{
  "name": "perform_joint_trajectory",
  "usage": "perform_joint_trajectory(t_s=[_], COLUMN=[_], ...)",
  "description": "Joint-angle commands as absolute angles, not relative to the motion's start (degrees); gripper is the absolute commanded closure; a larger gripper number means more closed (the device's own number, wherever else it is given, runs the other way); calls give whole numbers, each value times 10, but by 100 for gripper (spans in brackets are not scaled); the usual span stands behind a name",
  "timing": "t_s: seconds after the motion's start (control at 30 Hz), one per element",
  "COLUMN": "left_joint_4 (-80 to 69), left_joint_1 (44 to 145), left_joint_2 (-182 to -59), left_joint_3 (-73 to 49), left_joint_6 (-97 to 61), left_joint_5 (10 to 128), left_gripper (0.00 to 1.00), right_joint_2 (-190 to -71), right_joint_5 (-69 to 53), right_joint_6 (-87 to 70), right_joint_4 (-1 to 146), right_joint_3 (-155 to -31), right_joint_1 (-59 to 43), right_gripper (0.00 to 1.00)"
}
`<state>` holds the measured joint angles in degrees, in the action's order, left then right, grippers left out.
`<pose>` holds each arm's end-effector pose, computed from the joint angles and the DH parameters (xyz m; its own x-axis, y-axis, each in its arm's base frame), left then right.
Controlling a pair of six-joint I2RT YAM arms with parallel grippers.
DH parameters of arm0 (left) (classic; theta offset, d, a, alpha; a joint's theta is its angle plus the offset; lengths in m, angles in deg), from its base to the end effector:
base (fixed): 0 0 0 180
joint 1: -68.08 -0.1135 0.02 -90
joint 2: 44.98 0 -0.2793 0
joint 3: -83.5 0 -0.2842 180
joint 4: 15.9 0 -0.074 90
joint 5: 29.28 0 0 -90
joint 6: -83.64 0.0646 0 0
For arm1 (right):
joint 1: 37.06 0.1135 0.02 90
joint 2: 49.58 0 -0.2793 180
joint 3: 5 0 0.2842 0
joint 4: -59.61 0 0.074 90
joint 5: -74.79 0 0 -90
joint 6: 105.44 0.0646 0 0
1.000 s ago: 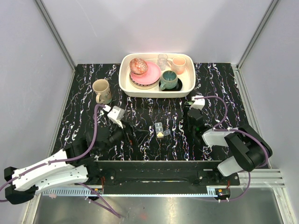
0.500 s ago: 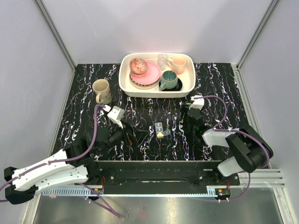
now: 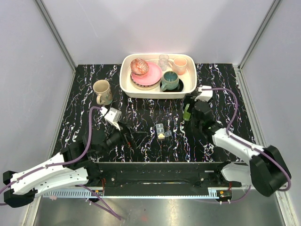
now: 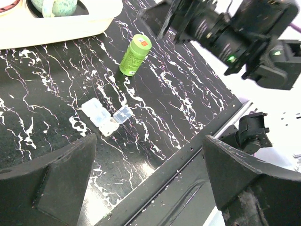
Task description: Sort the pills into containers
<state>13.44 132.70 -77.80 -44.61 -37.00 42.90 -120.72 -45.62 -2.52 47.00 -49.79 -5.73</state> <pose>0.0981 -0.1607 0.3336 -0.4383 -0.2080 -0.8744 0.5901 0.6673 -0.4545 0.2821 0.1335 0.2209 -0.2041 0.1015 -0.9737 0.0177 0.9948 0.1000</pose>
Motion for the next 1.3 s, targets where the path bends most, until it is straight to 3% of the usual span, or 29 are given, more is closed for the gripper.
perform_joint_trajectory(t_s=[0.0, 0.23, 0.5, 0.9, 1.27], left_joint_4=[122, 134, 182, 230, 229], left_joint_1=[1327, 1327, 1327, 1327, 1327], left_joint_2=[-776, -757, -748, -699, -717], left_joint_3=[-449, -464, -463, -472, -468], left_joint_6=[-391, -430, -478, -515, -508], left_joint_5=[416, 383, 334, 305, 307], left_gripper=[1, 1, 1, 1, 1], right_joint_2=[-1136, -1165, -1294, -1454, -1503], right_joint_5=[-451, -370, -353, -273, -258], right_joint_6=[-48, -53, 4, 144, 165], right_joint_4=[560, 842, 972, 994, 994], right_joint_3=[-572, -767, -909, -890, -865], right_joint_1=[-60, -45, 102, 120, 120], right_gripper=[8, 4, 9, 9, 13])
